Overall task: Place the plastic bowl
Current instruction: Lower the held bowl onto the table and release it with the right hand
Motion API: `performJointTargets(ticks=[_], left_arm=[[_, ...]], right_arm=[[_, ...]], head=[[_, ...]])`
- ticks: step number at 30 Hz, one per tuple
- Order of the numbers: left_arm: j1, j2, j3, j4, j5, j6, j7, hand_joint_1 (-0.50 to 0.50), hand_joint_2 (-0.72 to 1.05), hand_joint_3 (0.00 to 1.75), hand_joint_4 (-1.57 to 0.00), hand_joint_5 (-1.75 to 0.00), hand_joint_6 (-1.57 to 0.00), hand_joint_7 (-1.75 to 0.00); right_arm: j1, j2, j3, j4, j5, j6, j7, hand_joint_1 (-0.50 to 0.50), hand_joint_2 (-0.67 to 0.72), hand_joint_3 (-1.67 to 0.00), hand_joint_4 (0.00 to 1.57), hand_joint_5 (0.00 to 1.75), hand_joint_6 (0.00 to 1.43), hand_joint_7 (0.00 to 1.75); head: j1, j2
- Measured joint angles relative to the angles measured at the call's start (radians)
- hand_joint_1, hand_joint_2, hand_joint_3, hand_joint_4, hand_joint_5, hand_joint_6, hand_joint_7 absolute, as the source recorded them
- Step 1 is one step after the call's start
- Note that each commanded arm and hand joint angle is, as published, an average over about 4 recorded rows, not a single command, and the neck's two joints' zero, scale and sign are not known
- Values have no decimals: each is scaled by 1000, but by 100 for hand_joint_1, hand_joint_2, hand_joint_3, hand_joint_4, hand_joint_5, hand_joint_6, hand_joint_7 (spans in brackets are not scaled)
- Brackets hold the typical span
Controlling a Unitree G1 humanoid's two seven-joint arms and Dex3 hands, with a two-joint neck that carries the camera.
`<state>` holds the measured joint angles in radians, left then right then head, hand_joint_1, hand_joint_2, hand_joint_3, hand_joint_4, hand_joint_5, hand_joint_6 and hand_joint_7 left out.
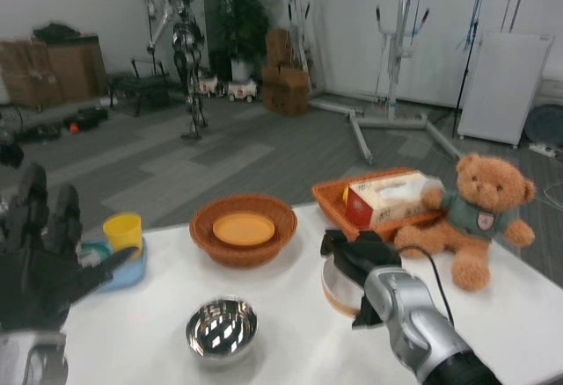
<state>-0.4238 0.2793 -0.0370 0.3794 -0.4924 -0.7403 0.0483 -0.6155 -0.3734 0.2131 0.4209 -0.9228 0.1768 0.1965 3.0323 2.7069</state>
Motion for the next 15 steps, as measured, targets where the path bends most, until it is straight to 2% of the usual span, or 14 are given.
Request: performJointTargets(ticks=[5,8,10,12,14,15], left_arm=[[0,0,-5,0,-1,0,0,-48,52,0,0,0,0,0],[1,0,-6,1,-1,0,1,-48,52,0,0,0,0,0],[1,-1,-9,0,-1,0,1,-48,52,0,0,0,0,0],[1,-1,-11,0,-1,0,1,-48,52,0,0,0,0,0],[1,-1,-13,0,-1,0,1,-48,52,0,0,0,0,0],[1,-2,-13,0,-1,0,1,-48,52,0,0,0,0,0]], right_arm=[[-44,4,-17,219,-4,-15,-59,-21,-41,-141,157,121,116,154],[-65,9,-25,337,-7,-20,-95,-21,-41,-135,157,126,113,154],[-74,12,-26,387,-14,-21,-117,-21,-41,-137,157,128,112,154],[-81,16,-26,431,-19,-26,-152,-21,-38,-137,157,143,107,154],[-88,18,-27,472,-19,-35,-185,-21,-35,-135,141,160,91,157],[-90,19,-28,491,-20,-43,-198,-21,-35,-135,131,162,85,159]], head=[[2,-8],[1,-14],[-1,-19],[-4,-25],[-6,-27],[-7,-28]])
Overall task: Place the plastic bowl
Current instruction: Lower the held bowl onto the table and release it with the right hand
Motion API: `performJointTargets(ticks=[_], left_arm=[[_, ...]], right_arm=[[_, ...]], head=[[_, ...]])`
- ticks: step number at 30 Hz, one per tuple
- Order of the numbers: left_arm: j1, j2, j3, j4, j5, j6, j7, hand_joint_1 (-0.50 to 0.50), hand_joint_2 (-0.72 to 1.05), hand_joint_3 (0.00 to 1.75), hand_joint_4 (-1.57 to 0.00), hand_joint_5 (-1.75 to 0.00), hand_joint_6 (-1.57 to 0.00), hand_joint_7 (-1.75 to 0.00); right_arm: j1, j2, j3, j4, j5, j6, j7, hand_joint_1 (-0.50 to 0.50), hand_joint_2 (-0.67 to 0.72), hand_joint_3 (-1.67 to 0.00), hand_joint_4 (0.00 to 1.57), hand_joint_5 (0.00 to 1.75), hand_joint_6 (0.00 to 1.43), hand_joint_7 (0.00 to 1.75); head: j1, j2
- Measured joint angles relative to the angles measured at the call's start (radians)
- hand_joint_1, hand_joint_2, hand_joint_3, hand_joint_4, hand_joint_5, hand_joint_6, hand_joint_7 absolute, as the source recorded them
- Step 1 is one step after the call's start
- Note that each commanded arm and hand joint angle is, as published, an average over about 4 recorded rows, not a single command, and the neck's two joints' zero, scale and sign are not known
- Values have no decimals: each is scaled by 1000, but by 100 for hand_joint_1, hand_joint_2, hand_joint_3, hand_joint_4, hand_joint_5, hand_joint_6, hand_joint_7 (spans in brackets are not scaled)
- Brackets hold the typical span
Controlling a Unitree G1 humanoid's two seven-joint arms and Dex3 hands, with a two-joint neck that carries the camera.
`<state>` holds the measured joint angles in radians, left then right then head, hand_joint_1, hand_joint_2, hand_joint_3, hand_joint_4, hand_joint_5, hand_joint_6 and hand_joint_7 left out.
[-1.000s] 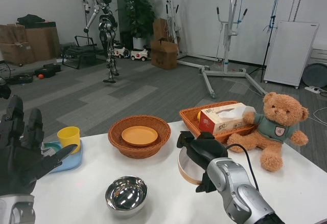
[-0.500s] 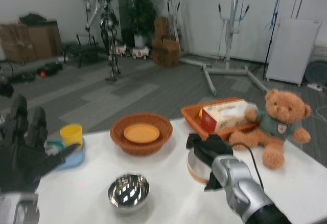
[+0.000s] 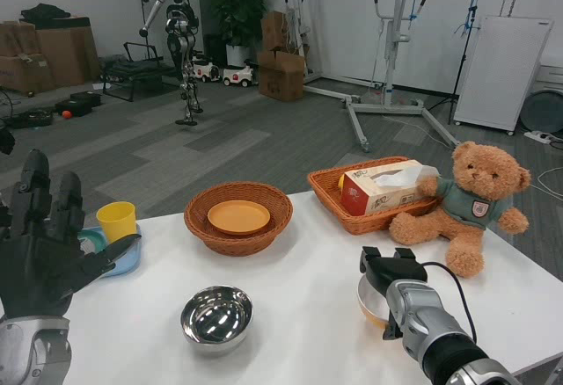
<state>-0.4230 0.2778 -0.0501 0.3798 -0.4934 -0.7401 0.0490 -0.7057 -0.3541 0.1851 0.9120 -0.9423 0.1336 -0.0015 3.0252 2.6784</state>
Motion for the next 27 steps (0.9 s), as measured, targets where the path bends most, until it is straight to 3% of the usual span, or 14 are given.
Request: performJointTargets(ticks=[3,4,7,12,17,19,21,23,27], left_arm=[[0,-1,0,0,0,0,0,-48,52,0,0,0,0,0],[0,-1,-1,0,0,0,0,-48,52,0,0,0,0,0],[0,-1,-1,0,0,0,0,-48,52,0,0,0,0,0],[0,-1,-1,0,0,0,0,-48,52,0,0,0,0,0],[1,-1,-1,0,0,0,0,-48,52,0,0,0,0,0],[2,-1,-1,0,-1,0,0,-48,52,0,0,0,0,0],[4,-1,-1,0,-1,0,0,-48,52,0,0,0,0,0],[5,-1,-1,0,-1,0,0,-48,52,0,0,0,0,0],[6,-1,-1,0,-1,0,0,-48,52,0,0,0,0,0]], right_arm=[[-2,9,-2,39,0,-24,-16,-24,-40,-129,86,160,42,154],[-3,13,-3,47,0,-30,-19,-26,-40,-127,71,148,27,145],[-3,23,-3,55,2,-38,-20,-29,-35,-127,54,109,13,117],[2,34,-3,59,11,-43,-20,-33,-32,-123,46,102,1,84],[11,37,-3,64,26,-44,-16,-38,-22,-111,43,82,0,84],[12,38,-3,67,26,-44,-7,-38,-19,-103,37,48,0,73],[14,39,-3,68,26,-43,8,-39,-8,-77,20,10,0,52],[14,40,-3,72,26,-41,36,-40,3,-54,4,0,0,38],[14,40,-2,84,26,-33,76,-42,14,-34,0,0,0,24]], head=[[-5,-5],[-8,-8],[-30,-22],[-111,-62],[-153,-92],[-154,-98],[-151,-107],[-148,-116],[-143,-128]])
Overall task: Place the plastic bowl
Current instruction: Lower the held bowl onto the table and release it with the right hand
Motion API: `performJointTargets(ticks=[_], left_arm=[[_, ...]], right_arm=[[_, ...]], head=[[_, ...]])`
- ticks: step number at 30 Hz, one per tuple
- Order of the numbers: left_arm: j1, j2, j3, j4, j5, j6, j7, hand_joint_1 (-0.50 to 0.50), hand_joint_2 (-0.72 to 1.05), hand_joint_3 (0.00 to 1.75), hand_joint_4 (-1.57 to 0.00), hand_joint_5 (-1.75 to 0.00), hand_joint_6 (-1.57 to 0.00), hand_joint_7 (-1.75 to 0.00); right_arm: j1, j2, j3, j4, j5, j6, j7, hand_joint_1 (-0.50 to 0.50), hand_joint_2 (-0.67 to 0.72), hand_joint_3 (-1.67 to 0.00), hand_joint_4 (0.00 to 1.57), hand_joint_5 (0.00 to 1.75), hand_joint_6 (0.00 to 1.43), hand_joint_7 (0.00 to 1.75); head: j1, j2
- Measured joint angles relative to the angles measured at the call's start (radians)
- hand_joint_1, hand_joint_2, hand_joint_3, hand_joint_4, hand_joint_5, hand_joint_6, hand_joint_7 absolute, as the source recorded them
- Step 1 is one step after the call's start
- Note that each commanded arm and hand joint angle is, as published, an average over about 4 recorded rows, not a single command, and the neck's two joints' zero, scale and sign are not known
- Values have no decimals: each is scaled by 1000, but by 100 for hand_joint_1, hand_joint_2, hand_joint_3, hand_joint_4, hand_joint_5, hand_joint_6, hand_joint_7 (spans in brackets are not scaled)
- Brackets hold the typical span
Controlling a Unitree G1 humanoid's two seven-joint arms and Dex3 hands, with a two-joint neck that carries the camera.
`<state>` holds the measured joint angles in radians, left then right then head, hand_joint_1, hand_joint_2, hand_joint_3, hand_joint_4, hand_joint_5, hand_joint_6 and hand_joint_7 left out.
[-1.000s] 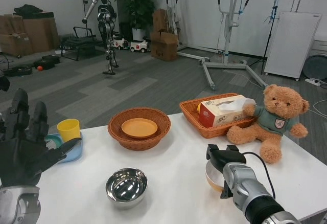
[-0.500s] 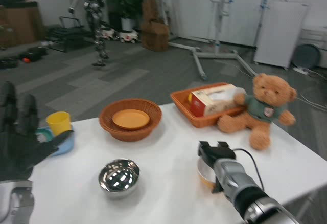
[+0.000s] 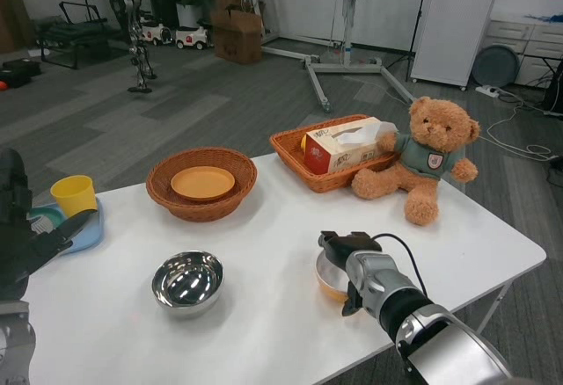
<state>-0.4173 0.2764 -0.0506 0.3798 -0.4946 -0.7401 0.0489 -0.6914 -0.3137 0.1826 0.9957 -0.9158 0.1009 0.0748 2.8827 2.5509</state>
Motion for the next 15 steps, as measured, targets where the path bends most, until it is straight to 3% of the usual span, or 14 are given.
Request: performJointTargets(ticks=[5,10,15], left_arm=[[0,0,0,0,0,0,0,-48,52,0,0,0,0,0],[0,0,0,0,-1,-1,0,-48,52,0,0,0,0,0],[1,-1,0,1,-7,-2,0,-48,52,0,0,0,0,0]], right_arm=[[0,0,0,5,0,2,17,-46,39,-4,0,0,0,3],[3,0,-2,-27,-1,4,57,-46,57,0,0,0,0,0],[25,-1,-13,-115,-1,-2,83,-45,65,0,0,0,0,0]], head=[[8,-9],[13,-18],[21,-23]])
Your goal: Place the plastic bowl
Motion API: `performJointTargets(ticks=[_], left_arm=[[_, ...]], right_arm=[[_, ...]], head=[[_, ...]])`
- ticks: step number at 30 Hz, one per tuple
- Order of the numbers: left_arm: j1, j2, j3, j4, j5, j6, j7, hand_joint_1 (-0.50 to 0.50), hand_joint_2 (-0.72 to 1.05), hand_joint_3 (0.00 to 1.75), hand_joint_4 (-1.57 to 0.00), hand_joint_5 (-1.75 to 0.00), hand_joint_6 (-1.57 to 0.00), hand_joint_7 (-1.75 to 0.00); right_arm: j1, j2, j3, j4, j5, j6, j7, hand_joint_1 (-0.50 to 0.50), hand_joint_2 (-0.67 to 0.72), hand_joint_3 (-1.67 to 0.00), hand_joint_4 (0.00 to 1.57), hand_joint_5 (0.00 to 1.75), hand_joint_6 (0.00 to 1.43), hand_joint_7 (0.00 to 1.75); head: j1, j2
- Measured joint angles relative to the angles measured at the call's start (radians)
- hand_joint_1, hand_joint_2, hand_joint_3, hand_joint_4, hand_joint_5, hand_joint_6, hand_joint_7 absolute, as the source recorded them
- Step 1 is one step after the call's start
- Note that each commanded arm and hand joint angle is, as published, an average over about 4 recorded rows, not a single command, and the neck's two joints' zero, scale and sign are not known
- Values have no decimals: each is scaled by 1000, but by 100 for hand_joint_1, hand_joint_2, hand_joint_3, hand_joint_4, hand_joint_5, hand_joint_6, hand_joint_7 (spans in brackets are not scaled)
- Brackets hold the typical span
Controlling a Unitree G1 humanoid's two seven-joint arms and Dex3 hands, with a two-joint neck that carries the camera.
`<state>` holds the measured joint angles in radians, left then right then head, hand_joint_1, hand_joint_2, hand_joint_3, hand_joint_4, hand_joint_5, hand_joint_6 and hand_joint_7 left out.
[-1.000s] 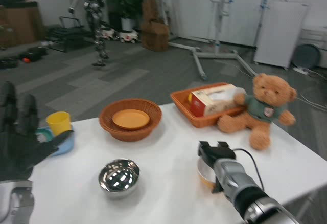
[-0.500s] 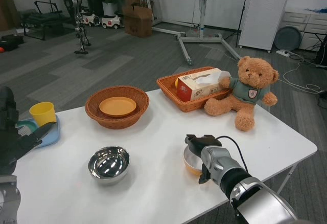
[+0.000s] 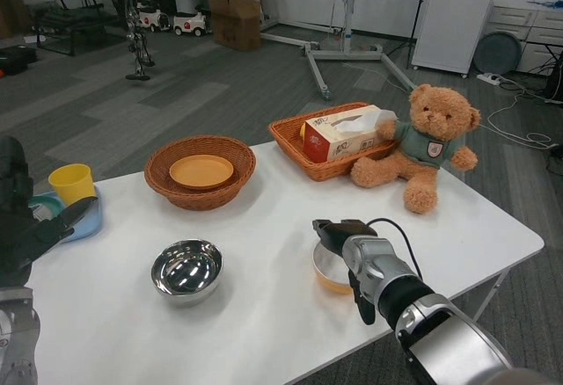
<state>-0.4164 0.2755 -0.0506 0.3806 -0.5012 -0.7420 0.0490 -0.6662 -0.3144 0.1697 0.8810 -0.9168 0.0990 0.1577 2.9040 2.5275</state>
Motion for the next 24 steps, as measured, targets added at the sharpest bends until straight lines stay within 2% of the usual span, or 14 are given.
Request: performJointTargets(ticks=[4,7,12,14,16,18,21,24], left_arm=[[1,-2,0,2,-1,-2,0,-48,52,0,0,0,0,0],[2,-2,0,3,-2,-3,0,-48,52,0,0,0,0,0],[1,-3,-1,5,-2,-4,0,-48,52,0,0,0,0,0],[1,-3,-2,7,-2,-4,0,-48,52,0,0,0,0,0],[1,-3,-3,11,-2,-4,0,-48,52,0,0,0,0,0],[1,-3,-5,15,-3,-4,0,-48,52,0,0,0,0,0],[0,-3,-11,20,-7,-4,0,-48,52,0,0,0,0,0],[0,-3,-14,27,-9,-4,0,-48,56,0,0,0,0,0]], right_arm=[[57,0,-89,-144,17,-35,5,-44,66,0,0,0,0,0],[93,-3,-138,-257,83,-64,-3,-45,66,0,0,0,0,0],[151,-7,-182,-440,178,-101,-60,-44,61,0,0,0,0,0],[163,-8,-211,-450,274,-196,-116,-42,60,0,0,0,0,0],[171,-8,-232,-426,418,-334,-176,-44,60,0,0,0,0,0],[178,-9,-234,-395,563,-431,-215,-45,60,0,0,0,0,0],[186,-10,-229,-358,768,-521,-267,-45,60,0,0,0,0,0],[187,-15,-225,-356,844,-556,-297,-46,60,0,0,0,0,0]], head=[[4,0],[15,17],[38,56],[50,74],[72,97],[106,129],[156,180],[180,207]])
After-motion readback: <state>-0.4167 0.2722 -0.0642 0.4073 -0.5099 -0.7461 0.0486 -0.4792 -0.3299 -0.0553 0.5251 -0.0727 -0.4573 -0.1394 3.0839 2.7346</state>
